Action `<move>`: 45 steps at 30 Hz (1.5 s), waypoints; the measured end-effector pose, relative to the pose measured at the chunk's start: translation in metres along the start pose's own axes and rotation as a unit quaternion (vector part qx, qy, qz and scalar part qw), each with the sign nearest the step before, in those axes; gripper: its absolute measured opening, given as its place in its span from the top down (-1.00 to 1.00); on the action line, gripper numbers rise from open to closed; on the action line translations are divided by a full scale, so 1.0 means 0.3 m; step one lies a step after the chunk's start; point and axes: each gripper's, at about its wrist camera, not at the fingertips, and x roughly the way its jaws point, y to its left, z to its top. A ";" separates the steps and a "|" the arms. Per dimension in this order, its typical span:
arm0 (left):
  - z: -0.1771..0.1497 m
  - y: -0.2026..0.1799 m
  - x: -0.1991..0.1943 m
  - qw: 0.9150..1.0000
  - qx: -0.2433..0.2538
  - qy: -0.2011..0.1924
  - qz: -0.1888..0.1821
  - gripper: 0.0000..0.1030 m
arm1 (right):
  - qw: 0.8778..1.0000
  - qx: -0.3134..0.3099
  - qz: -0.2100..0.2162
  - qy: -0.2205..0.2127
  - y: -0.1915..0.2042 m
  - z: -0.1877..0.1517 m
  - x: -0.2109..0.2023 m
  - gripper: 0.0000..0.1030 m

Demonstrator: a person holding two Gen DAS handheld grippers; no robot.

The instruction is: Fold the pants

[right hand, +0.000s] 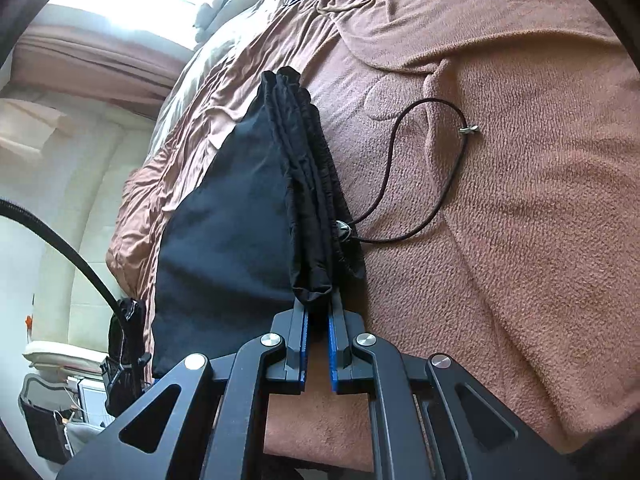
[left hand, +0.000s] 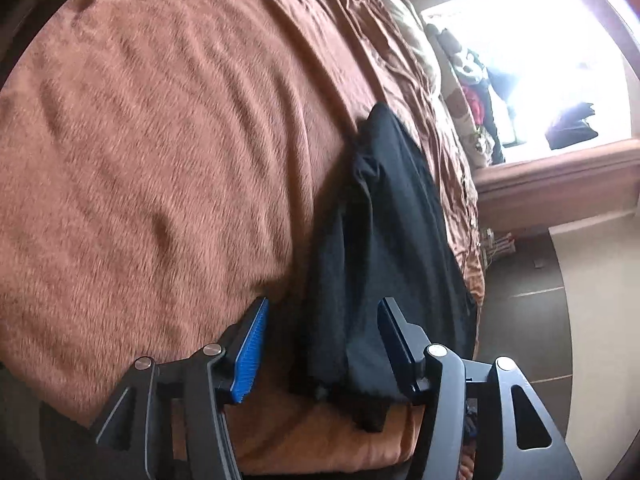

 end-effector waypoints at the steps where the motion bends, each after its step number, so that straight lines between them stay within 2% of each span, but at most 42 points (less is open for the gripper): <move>1: 0.002 -0.002 0.004 1.000 0.000 -0.002 -0.004 -0.11 | 1.000 0.000 -0.002 0.000 0.002 0.001 0.000 0.91; 3: 0.006 -0.003 0.016 1.000 0.000 -0.003 -0.007 -0.11 | 1.000 -0.005 -0.008 -0.003 0.010 0.002 -0.003 0.91; 8: 0.001 -0.017 0.040 0.999 0.004 0.000 -0.042 -0.07 | 1.000 -0.019 -0.019 -0.010 0.018 -0.003 -0.004 0.91; 13: -0.019 -0.014 0.065 0.998 0.007 -0.006 -0.061 0.22 | 0.999 -0.021 -0.021 -0.015 0.015 -0.008 -0.009 0.91; 17: -0.026 -0.013 0.082 0.998 0.007 0.002 -0.058 0.67 | 0.998 -0.039 -0.038 -0.019 0.036 -0.015 -0.013 0.91; 20: -0.026 -0.020 0.079 0.998 0.005 0.000 -0.065 0.79 | 0.996 -0.057 -0.061 -0.024 0.072 -0.018 -0.030 0.90; 26: -0.020 -0.036 0.069 0.998 0.007 -0.002 -0.065 0.82 | 0.990 -0.078 -0.104 -0.060 0.136 -0.029 -0.127 0.80; 30: -0.021 -0.037 0.063 0.998 0.008 -0.005 -0.064 0.84 | 0.977 -0.116 -0.150 -0.101 0.216 -0.046 -0.212 0.80; 35: -0.023 -0.037 0.060 0.998 0.012 -0.007 -0.064 0.85 | 0.969 -0.161 -0.144 -0.121 0.336 -0.078 -0.257 0.80; 45: -0.019 -0.054 0.058 0.998 0.015 -0.008 -0.068 0.85 | 0.965 -0.230 -0.099 -0.076 0.524 -0.152 -0.119 0.81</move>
